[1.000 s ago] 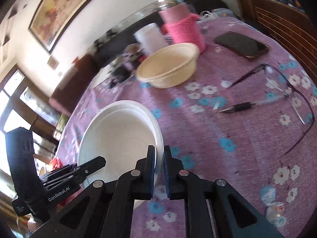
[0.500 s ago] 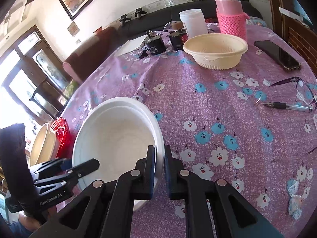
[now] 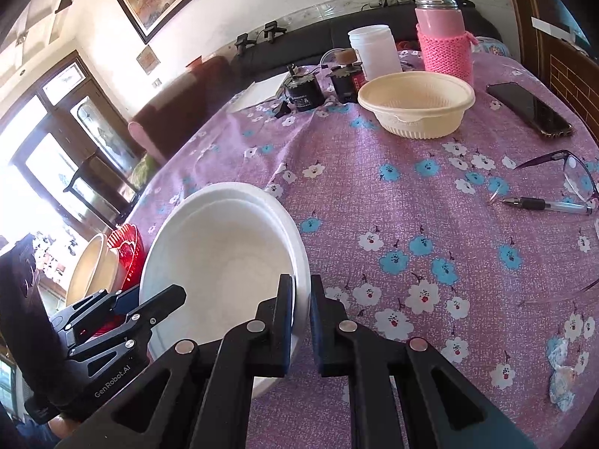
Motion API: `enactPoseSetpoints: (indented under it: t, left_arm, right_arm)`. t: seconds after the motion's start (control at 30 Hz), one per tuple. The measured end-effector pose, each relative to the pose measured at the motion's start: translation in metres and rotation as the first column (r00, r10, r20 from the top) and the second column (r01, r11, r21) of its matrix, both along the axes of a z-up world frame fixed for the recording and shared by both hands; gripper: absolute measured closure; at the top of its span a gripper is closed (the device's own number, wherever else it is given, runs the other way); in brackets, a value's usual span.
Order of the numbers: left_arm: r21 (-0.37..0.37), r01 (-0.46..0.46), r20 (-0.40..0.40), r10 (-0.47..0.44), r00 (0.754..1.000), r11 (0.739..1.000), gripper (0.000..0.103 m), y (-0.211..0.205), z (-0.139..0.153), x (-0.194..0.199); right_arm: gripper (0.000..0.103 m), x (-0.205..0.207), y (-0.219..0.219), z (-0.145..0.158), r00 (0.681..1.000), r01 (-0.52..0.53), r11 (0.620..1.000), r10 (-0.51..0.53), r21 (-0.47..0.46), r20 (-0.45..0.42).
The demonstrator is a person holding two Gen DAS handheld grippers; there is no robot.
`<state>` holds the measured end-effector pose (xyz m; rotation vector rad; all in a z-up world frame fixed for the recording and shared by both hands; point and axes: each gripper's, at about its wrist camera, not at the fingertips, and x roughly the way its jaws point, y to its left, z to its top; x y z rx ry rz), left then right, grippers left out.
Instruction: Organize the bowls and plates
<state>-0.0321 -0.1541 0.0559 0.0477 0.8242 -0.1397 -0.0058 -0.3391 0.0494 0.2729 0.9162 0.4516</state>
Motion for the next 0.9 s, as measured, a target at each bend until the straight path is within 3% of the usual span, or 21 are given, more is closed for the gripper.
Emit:
enactPoseSetpoints:
  t: [0.9]
  left_arm:
    - [0.007, -0.042, 0.076, 0.041, 0.996, 0.999, 0.076, 0.015, 0.004, -0.026]
  right_arm:
    - [0.093, -0.010, 0.021, 0.004, 0.994, -0.076, 0.997, 0.076, -0.003, 0.084]
